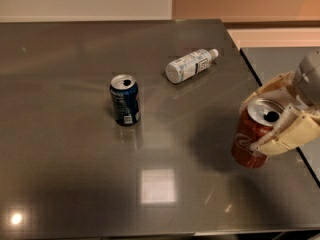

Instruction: Pick coke can

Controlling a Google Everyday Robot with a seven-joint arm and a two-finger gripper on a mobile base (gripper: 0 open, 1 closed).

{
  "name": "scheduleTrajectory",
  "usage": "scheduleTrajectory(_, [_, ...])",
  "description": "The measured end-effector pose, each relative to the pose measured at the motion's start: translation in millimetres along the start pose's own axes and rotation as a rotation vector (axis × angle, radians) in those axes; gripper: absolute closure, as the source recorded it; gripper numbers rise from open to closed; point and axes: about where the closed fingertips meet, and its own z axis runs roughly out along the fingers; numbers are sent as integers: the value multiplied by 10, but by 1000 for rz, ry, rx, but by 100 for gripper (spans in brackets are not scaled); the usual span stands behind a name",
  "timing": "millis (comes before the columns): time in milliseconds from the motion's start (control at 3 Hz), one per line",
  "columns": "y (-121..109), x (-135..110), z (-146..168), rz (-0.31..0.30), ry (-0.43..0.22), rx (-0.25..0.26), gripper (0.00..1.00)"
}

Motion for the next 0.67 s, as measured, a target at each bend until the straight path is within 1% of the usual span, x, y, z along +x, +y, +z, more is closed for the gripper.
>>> scheduleTrajectory(333, [-86, -311, -405, -27, 0, 62, 100])
scheduleTrajectory(667, [-112, -345, -421, -32, -2, 81, 100])
